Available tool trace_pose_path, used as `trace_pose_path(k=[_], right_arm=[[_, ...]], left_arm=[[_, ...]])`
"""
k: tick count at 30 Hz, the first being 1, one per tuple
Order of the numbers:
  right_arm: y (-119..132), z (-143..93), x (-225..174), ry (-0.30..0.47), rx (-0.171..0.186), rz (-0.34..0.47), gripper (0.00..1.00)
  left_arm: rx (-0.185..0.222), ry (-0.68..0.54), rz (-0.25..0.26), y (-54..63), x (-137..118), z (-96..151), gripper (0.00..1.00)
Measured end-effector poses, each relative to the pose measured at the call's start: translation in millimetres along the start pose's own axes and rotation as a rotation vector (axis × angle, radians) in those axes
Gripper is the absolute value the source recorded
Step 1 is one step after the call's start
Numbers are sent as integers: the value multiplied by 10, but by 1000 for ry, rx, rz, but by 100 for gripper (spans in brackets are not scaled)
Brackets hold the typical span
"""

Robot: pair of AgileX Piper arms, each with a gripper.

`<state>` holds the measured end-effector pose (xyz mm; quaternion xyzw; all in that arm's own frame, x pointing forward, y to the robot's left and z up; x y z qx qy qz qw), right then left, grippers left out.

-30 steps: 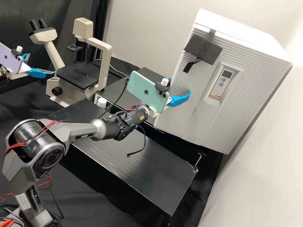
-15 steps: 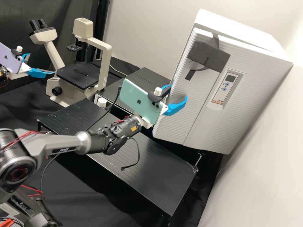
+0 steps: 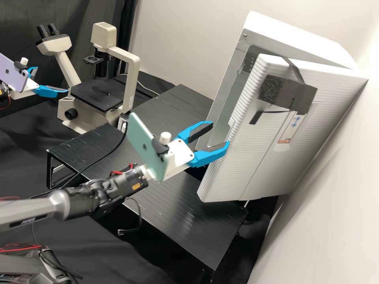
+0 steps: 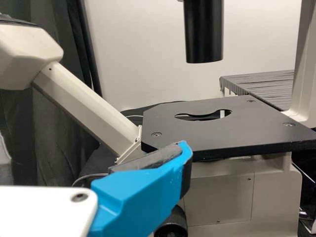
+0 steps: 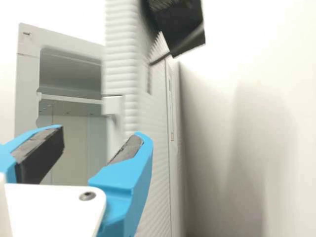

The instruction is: Open the incubator door.

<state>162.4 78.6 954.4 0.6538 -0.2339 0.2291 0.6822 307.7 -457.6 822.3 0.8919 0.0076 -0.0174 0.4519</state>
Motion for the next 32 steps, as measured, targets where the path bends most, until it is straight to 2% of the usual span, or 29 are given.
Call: trace_pose_path(k=[6,9,13,17,20,24,27,29,32], right_arm=[[96,63,-309,32,-12,72,100],[83,62,-322,49,12,60,100],[8,26,-317,113,26,2,100],[-153,-30,-332,207,72,-102,100],[-306,-79,-333,237,84,-178,100],[-479,-127,-337,289,122,-200,100],[-620,-97,-319,311,156,-227,100],[-675,-88,-310,313,196,-252,100],[-773,-70,-304,301,235,-297,100]], left_arm=[[0,0,0,0,0,0,100],[0,0,0,0,0,0,100],[0,0,0,0,0,0,100],[0,0,0,0,0,0,100],[0,0,0,0,0,0,100],[0,0,0,0,0,0,100],[0,0,0,0,0,0,100],[0,0,0,0,0,0,100],[0,0,0,0,0,0,100]])
